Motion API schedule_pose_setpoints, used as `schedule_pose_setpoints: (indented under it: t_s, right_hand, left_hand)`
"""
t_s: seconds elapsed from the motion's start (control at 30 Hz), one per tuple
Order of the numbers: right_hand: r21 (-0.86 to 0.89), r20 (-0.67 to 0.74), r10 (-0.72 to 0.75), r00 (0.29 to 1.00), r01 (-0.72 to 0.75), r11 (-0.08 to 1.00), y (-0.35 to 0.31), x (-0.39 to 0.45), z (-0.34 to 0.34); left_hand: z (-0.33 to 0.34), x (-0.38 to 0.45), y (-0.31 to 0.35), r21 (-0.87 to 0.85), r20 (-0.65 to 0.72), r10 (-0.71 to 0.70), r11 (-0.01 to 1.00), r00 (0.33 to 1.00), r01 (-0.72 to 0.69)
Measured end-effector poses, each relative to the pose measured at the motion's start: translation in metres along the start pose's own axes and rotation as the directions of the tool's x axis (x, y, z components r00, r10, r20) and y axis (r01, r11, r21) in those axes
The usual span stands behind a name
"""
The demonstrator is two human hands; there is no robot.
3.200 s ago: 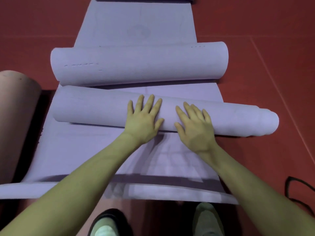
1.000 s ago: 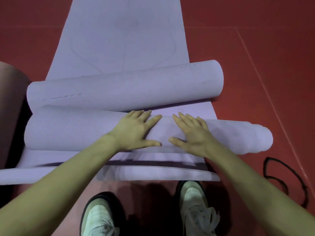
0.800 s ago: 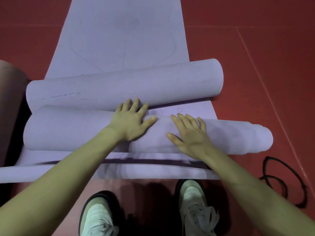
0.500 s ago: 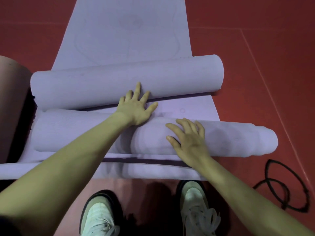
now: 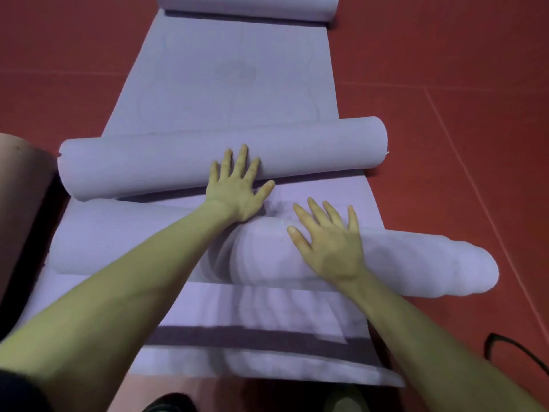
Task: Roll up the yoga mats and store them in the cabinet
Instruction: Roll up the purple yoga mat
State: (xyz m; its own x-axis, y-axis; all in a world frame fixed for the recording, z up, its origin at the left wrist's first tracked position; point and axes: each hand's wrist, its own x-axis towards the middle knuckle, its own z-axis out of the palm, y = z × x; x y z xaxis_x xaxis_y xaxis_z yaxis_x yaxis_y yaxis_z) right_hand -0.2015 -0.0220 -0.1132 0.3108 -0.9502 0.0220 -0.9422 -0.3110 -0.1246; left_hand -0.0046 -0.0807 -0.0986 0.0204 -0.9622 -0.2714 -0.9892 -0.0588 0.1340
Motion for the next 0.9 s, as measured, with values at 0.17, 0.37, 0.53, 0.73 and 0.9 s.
schedule_pose_setpoints:
  t_s: [0.17,0.37,0.53,0.73,0.9]
  right_hand:
    - [0.027,-0.004,0.017,1.0,-0.017,0.999,0.005,0.038,-0.006]
    - [0.069,0.198,-0.003,0.98,-0.011,0.998,0.02,0.084,-0.008]
    - [0.075,0.227,0.014,0.974,-0.032,0.997,0.026,0.106,-0.005]
    - [0.08,0.136,-0.003,0.991,-0.007,0.997,0.028,0.116,-0.007]
    - [0.237,0.181,-0.04,0.983,-0.005,0.971,0.018,0.086,-0.015]
  left_hand:
    - [-0.004,0.015,0.001,0.0,-0.064,0.01,1.0,0.998,-0.01]
    - [-0.004,0.014,-0.004,-0.029,-0.078,0.024,0.999,0.997,-0.027]
    - [0.0,-0.023,0.003,0.066,-0.032,0.181,0.982,0.983,-0.178]
    - [-0.004,0.001,0.01,0.008,0.09,0.04,0.999,0.995,-0.041]
    - [-0.008,0.025,0.006,-0.023,0.134,0.037,0.999,0.99,-0.034]
